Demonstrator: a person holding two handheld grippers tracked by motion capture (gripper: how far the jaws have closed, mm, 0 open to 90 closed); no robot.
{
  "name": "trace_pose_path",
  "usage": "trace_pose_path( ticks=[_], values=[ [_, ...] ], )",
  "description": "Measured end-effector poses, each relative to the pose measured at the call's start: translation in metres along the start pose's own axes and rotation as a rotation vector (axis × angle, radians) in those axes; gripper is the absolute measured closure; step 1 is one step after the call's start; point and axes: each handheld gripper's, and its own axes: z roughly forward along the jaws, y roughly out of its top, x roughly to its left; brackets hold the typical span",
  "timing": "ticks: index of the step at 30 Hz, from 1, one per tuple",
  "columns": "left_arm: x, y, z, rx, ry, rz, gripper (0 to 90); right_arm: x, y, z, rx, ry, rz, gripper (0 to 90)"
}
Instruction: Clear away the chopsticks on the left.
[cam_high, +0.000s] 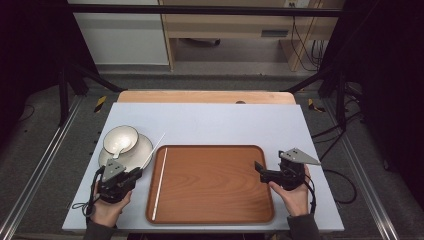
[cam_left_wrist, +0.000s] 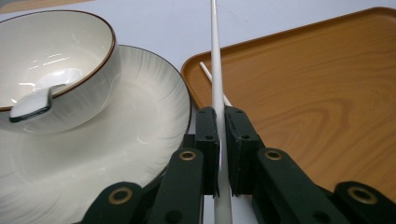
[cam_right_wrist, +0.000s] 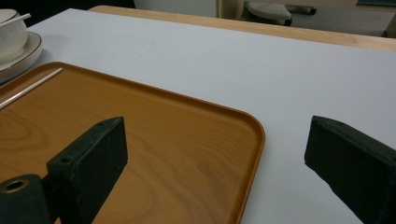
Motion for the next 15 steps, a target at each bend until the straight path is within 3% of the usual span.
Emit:
trace_pose_path(
  ticks=[3, 11, 15],
  values=[
    [-0.007, -0.001, 0.0, -0.007, 0.022, -0.002, 84.3, 0.0, 0.0, 0.0, -0.001, 0.0, -0.002, 6.1],
    [-0.022, -0.001, -0.001, -0.014, 0.061, -0.065, 84.3, 0.0, 0.0, -0.001, -0.007, -0.001, 0.004, 6.1],
    [-0.033, -0.002, 0.002, -0.014, 0.089, -0.073, 84.3, 0.001, 0.001, -0.001, -0.007, 0.004, 0.004, 6.1]
  ],
)
